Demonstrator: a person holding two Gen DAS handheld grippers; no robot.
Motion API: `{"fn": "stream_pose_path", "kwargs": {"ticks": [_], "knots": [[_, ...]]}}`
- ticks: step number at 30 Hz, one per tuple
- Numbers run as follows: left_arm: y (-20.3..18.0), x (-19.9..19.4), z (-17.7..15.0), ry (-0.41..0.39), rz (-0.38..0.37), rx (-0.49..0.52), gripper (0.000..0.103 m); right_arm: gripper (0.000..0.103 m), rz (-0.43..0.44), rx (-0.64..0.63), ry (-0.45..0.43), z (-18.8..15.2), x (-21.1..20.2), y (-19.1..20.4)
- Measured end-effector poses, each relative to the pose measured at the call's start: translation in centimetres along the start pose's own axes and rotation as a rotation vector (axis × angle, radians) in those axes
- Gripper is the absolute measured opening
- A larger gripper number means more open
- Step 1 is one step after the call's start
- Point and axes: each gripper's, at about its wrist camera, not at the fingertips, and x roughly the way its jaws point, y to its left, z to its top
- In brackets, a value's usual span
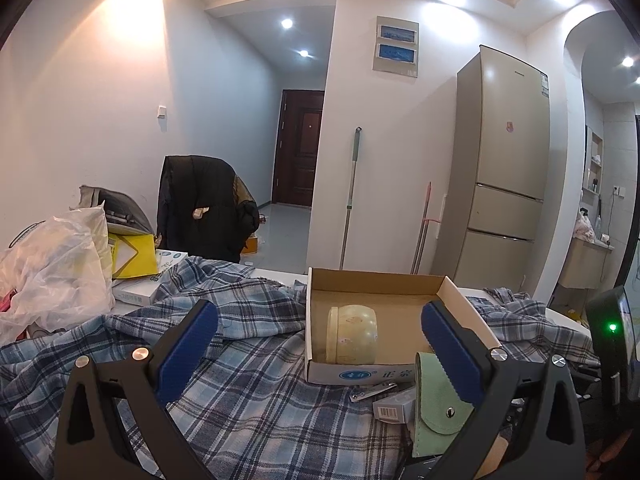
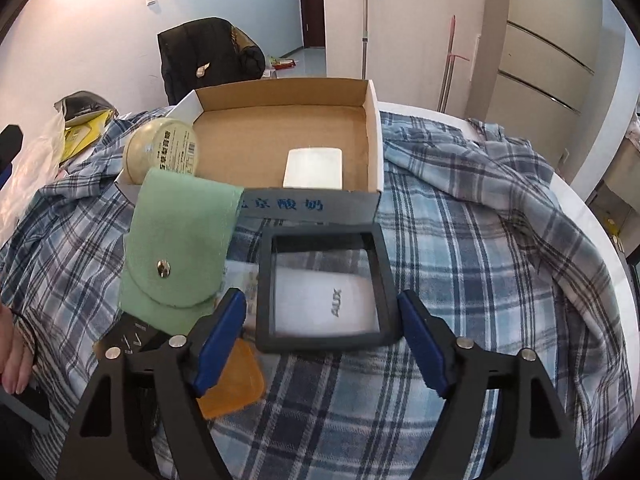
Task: Organize rigid objects
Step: 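Grasp the black square frame with the right gripper and lift it, then grasp the green snap pouch with the left gripper while the right gripper holds the frame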
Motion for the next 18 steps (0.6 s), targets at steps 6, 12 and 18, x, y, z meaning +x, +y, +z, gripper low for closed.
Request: {"fn": "stream_pose_path", "kwargs": {"ticks": [6,12,18], "knots": [[0.0,0.0,0.0,0.001,0.000,0.002,0.103,0.077,0.000,0.003,0.006,0.9,1.0,0.1],[-0.2,0.2,0.0,0.022,0.004,0.014,0.103,0.070,0.005,0.027,0.025,0.3,1.0,-0.9],[-2.3,0.5,-0.1,0.062,-0.034,0.107,0.103,0.070,-0.024,0.056,-0.059,0.0,-2.5,-2.7]]}}
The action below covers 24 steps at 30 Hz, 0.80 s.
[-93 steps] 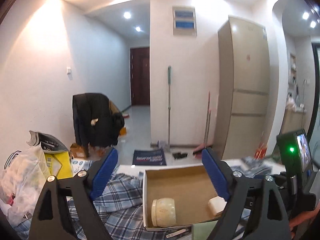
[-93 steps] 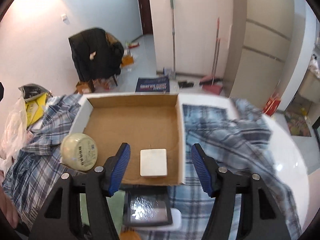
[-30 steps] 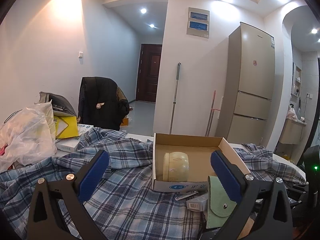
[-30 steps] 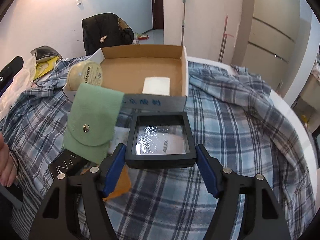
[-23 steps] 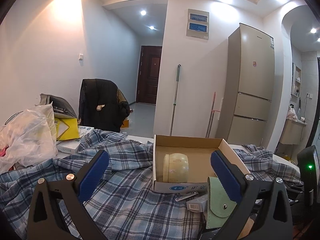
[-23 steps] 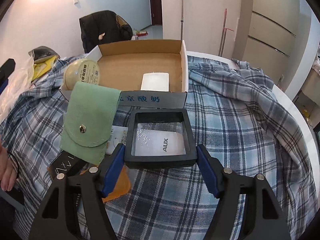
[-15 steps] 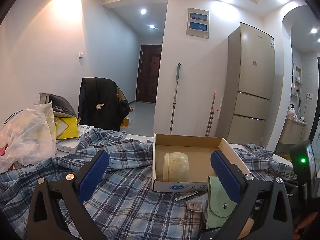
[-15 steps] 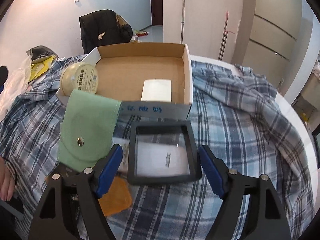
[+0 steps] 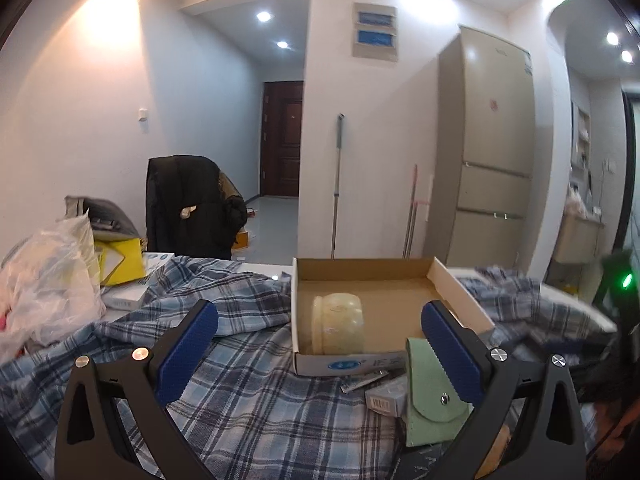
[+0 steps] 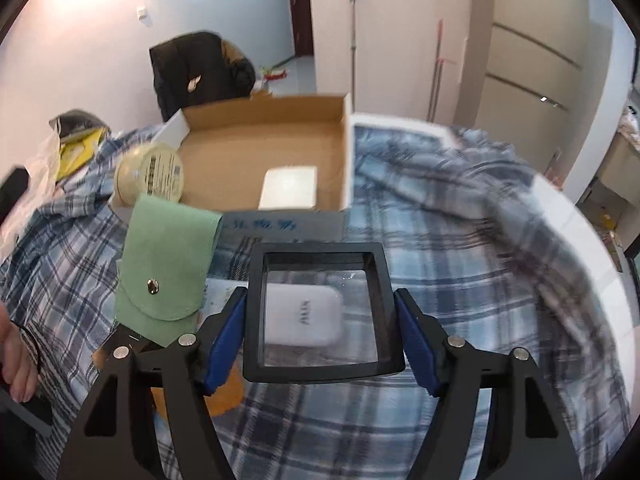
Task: Organize rigid objects
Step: 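Grasp the green snap pouch with the left gripper while the right gripper holds the frame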
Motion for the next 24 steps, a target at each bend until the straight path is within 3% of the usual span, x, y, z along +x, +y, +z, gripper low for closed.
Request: {"fn": "stream_pose_path", "kwargs": {"ticks": [7,10,13,16,24], "knots": [[-6.4,1.7,-0.3,0.193,-0.039,0.213,0.103,0.070,-0.094,0.035,-0.124,-0.2,-2.6,-1.9],[-9.2,3.2,-0.9,0.267,-0.083,0.259,0.103,0.070,-0.082,0.061,-0.135,-0.3,-2.7,-2.5],[-11.6,4.9,-1.1,0.309,-0.029,0.312,0.103,0.070,-0.062,0.092,-0.128,-0.5,-2.8,-3.3],[-12.5,6.5,-1.1,0.326,0.029,0.309,0.103,0.070,-0.078,0.115,-0.134,-0.7,-3.1,-4.2],[-12.2,9.9,-2.1,0.444,0.083,0.249,0.103,0.070,-0.065,0.148,-0.141,-0.8,-3.2,-5.4]]}}
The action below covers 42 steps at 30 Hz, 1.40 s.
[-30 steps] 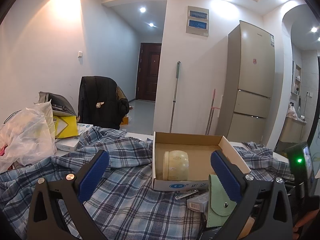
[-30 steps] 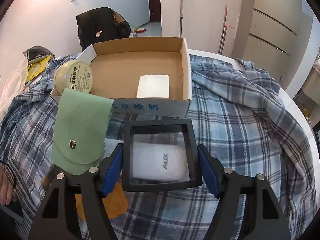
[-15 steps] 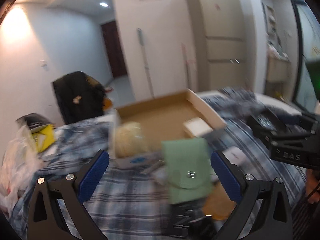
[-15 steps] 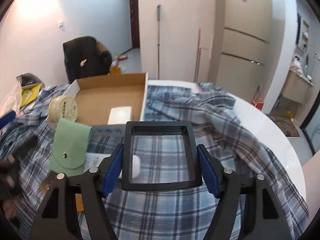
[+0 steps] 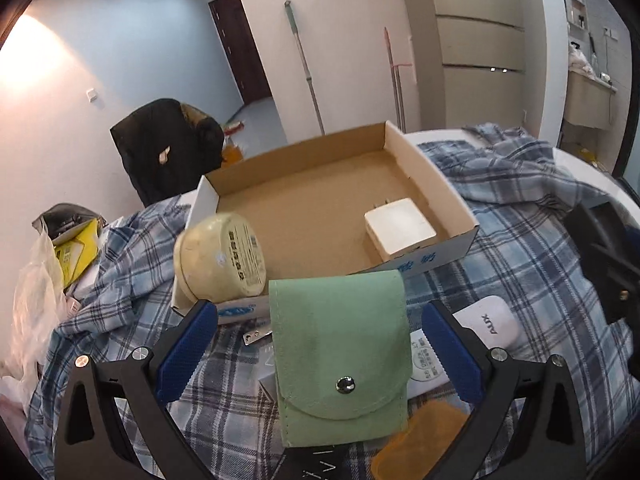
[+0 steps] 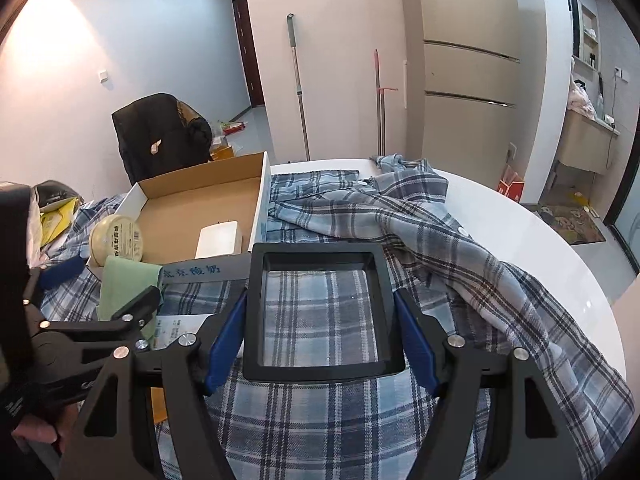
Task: Organize rigid objects
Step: 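Grasp the green snap pouch with the left gripper while the right gripper holds the frame, then lower the pouch into the box and open the left gripper while the right carries the frame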
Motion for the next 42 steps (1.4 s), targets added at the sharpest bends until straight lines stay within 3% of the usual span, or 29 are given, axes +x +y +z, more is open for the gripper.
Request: {"fn": "stream_pose_path", "kwargs": {"ticks": [11,12,15,17,26,29,34,42], "knots": [[-0.2,1.5,-0.1,0.034,0.007,-0.009,0.103,0.070,0.003,-0.013,0.004,-0.1,0.1,0.3],[0.1,1.6,0.0,0.039,0.002,-0.018,0.101,0.070,0.002,-0.013,0.003,-0.1,0.1,0.3],[0.4,1.7,0.0,0.052,-0.015,-0.034,0.079,0.070,0.000,-0.014,0.007,-0.2,0.2,0.3],[0.9,1.6,0.0,0.053,-0.054,-0.054,0.077,0.070,0.002,-0.018,0.015,-0.3,0.5,0.3],[3.5,-2.4,-0.2,-0.073,-0.140,-0.059,0.076,0.070,-0.012,-0.016,0.009,-0.2,0.6,0.2],[4.5,-4.0,-1.1,-0.148,-0.107,-0.050,0.076,0.070,-0.037,-0.007,-0.001,-0.2,0.4,0.2],[7.6,-5.4,-2.0,-0.170,-0.135,-0.107,0.076,0.070,-0.024,-0.043,0.013,-0.2,0.1,1.8],[12.7,-8.2,0.1,-0.258,-0.074,-0.147,0.076,0.070,0.016,-0.096,-0.035,3.0,-2.4,4.2]]}}
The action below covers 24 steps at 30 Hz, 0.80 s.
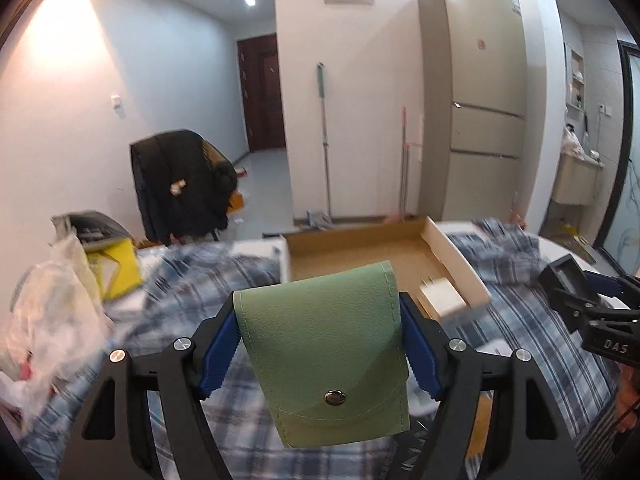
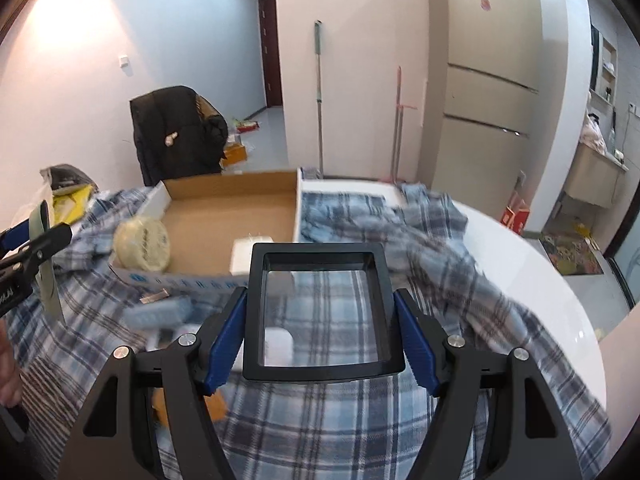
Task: Organize rigid objects
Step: 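Lower the pouch into the box and open the left gripper while the right carries the frame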
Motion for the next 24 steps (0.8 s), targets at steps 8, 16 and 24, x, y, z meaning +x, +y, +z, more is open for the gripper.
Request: {"fn": "stream_pose_path", "kwargs": {"ticks": [8,16,24], "knots": [[2.8,0.0,6.4,-0.108,-0.013,-0.058,0.076,0.070,-0.010,-0.018,-0.096,6.8,-0.1,3.4],[3.2,5.6,11.7,-0.087,-0.016,-0.045,0.076,0.070,0.001,0.066,-0.093,12.5,4.6,5.4],[3.2,13.6,8.5,0.009,-0.076,-0.068,0.076,0.070,0.032,0.073,0.005,9.6,11.9,4.6]]}}
